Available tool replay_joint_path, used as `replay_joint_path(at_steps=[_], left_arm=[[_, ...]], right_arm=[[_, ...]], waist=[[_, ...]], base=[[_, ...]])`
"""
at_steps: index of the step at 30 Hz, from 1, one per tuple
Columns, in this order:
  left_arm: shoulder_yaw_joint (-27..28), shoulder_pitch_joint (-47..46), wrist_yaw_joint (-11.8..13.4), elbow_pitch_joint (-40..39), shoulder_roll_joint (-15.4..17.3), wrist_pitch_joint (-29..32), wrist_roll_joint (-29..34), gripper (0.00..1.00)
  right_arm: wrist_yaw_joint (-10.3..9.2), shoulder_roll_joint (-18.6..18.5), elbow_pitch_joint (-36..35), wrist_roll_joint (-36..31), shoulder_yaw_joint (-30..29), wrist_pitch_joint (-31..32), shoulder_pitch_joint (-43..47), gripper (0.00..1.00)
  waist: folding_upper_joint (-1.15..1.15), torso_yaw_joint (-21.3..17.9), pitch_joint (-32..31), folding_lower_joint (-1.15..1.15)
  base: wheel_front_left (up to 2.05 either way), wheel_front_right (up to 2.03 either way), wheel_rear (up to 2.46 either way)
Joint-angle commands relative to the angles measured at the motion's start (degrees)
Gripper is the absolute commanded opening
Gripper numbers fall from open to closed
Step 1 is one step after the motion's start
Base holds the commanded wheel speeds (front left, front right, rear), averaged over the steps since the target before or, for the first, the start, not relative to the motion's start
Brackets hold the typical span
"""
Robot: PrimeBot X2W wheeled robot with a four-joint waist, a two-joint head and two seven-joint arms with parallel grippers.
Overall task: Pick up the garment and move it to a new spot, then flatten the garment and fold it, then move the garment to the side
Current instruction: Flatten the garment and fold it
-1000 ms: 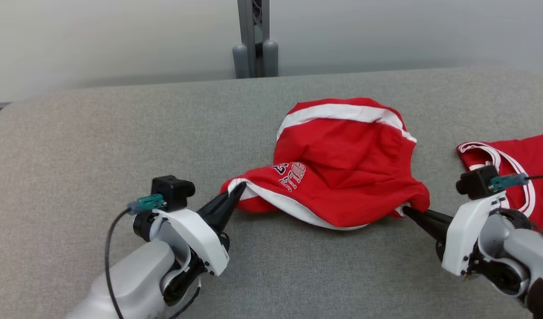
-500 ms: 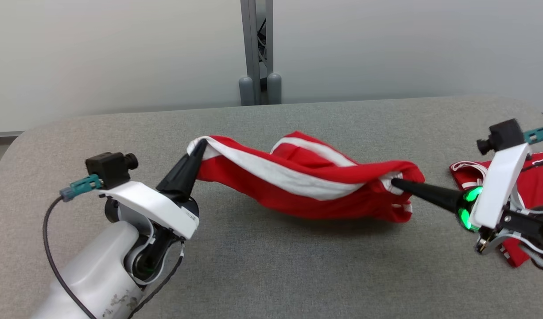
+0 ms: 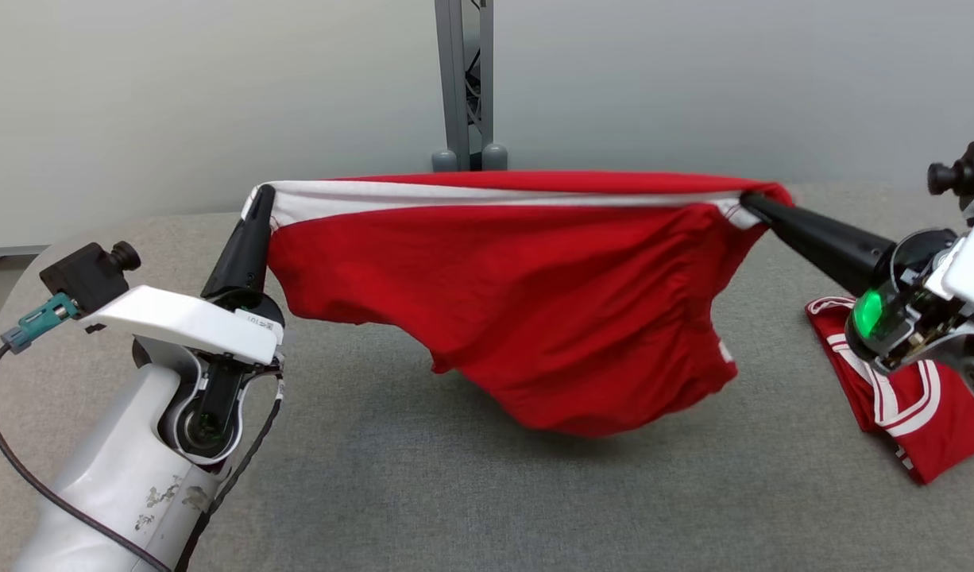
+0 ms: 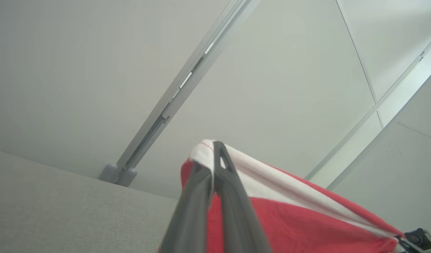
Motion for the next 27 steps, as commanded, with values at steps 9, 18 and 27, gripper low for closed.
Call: replay_joint_path(at_steps=[9,18,27], left_arm=[[3.1,-3.6,0.0,5.3,-0.8,-0.3,3.2,0.00],[4.5,-10.9,0.0,10.8,-4.6,-0.2,5.8,0.00],[8.7,-19.3,0.0,19.6,-6.6,-0.2,8.6,0.00]], right_arm=[[0.02,7.4,6.6,-7.7,-9.1,-6.2,-2.4,0.00],[0.02,15.4,10.1,-18.5,-10.4,-9.9,-9.9,0.00],[0.01,19.5,18.2,-32.0,-7.2,-13.7,-19.1,0.00]], waist=[[0.00,-0.6,-0.4,0.00],[0.00,-1.0,-0.6,0.00],[0.00,-0.6,-0.8,0.00]], base=[[0.00,0.00,0.00],[0.00,0.00,0.00],[0.00,0.00,0.00]])
